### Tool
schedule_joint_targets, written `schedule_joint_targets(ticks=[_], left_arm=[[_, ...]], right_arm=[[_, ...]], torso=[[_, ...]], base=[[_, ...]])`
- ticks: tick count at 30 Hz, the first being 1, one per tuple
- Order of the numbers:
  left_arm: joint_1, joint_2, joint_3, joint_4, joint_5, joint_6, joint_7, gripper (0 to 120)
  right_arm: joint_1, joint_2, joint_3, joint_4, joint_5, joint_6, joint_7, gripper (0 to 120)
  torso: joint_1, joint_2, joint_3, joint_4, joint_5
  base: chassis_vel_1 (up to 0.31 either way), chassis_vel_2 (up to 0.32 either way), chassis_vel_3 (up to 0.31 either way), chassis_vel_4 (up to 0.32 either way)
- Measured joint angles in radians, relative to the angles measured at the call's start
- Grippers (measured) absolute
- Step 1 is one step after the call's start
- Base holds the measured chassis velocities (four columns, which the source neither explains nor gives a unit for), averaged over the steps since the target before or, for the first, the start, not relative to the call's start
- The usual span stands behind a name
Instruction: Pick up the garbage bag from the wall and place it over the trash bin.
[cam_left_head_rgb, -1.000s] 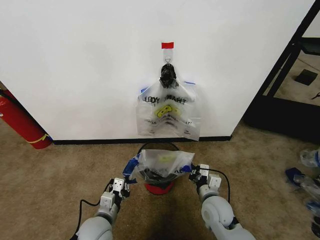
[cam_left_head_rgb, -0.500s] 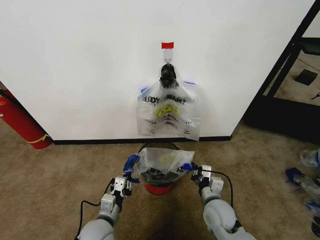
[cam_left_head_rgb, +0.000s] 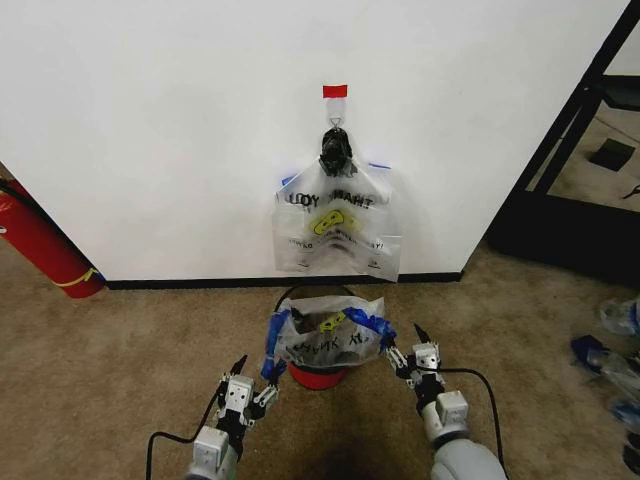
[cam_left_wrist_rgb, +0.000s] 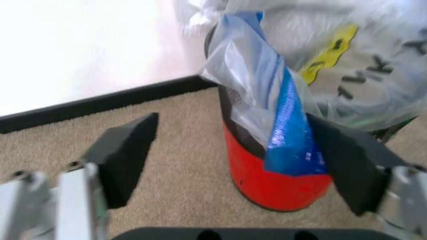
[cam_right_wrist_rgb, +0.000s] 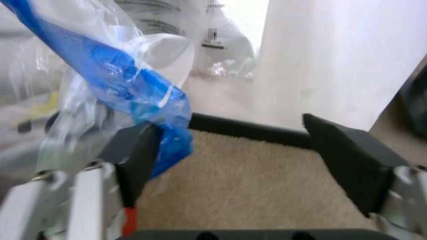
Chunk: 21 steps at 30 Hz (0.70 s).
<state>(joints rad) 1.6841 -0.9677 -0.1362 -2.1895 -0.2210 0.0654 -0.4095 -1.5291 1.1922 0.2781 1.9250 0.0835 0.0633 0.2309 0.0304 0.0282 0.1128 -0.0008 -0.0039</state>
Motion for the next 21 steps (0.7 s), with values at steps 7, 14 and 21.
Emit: schedule_joint_targets(ticks=[7,14,21], left_arm=[[0.043,-0.004,-0.023,-0.047,0.024,-0.073,0.008,100],[0.033,-0.004,-0.029,-0.04,0.006,-0.102,0.021,100],[-0.021,-0.006,-0.025,0.025,-0.123,-0.154,0.081,100]], right_arm=[[-0.037,-0.013,0.082,-0.061,-0.006,0.126,-0.092,100],[-0.062,-0.014,0.127,-0.079,0.019,0.243,-0.193,100],[-0.084,0.004,0.097,-0.016,0.025,0.263,-0.207,100]], torso=[[0.0,0.0,0.0,-0.0001,0.0001],[0.0,0.0,0.0,0.0,0.0],[0.0,0.0,0.0,0.0,-0.0002]], base=[[0.0,0.0,0.0,0.0],[0.0,0.0,0.0,0.0],[0.0,0.0,0.0,0.0]])
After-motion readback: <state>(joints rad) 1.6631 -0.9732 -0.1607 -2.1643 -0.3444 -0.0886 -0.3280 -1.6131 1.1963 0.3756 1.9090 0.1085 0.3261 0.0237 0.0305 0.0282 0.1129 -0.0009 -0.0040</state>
